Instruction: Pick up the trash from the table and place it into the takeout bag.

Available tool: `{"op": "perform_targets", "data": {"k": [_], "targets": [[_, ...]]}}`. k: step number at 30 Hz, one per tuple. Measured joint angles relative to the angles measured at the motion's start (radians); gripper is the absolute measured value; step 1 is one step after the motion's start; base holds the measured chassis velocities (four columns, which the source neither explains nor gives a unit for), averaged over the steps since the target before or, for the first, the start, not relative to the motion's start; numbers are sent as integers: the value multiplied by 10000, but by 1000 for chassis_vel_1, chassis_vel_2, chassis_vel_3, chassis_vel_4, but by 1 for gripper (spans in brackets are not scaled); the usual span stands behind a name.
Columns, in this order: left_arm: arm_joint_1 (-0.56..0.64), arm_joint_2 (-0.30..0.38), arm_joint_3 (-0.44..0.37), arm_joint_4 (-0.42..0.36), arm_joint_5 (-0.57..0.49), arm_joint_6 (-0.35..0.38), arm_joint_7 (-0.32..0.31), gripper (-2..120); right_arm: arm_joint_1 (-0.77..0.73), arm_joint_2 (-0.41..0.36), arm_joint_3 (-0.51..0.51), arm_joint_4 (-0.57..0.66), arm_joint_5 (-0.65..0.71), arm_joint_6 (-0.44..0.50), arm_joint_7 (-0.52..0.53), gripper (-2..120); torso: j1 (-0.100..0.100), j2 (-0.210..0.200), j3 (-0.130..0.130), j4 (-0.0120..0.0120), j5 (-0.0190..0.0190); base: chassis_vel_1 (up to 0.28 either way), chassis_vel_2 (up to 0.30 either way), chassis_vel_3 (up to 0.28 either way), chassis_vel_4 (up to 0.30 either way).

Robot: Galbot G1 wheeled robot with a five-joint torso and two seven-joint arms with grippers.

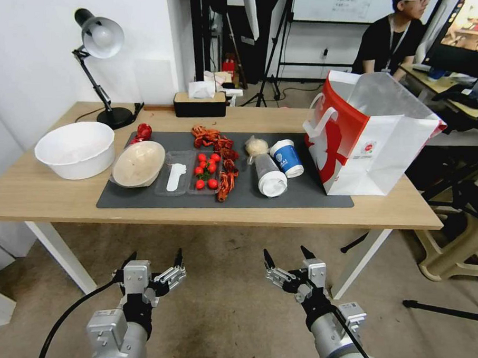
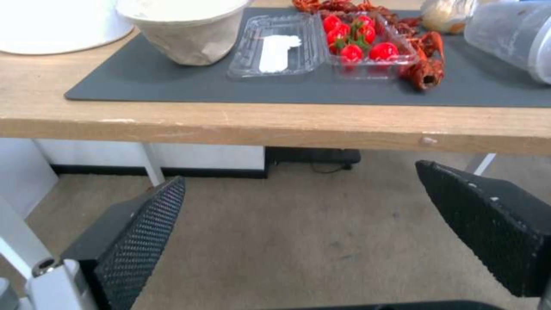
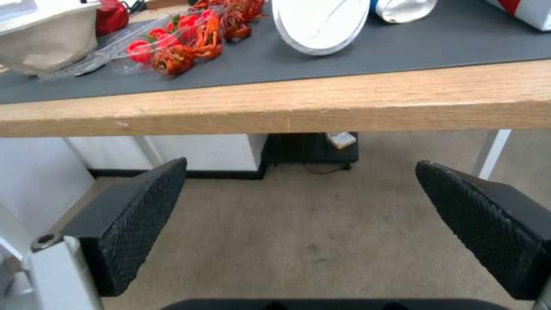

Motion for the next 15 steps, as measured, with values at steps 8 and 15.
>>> {"op": "perform_targets", "data": {"k": [8, 15], "targets": [[-31, -27, -15, 37, 29, -151, 116, 100, -3, -101, 147, 198, 4, 185, 6, 100, 0, 0, 0, -1, 0, 0, 0, 0, 0], [-92, -46, -111, 76, 34, -272, 151, 100, 218, -315, 353, 482, 93, 336, -5, 100, 0, 0, 1, 0, 1, 0, 0, 0, 0]]}}
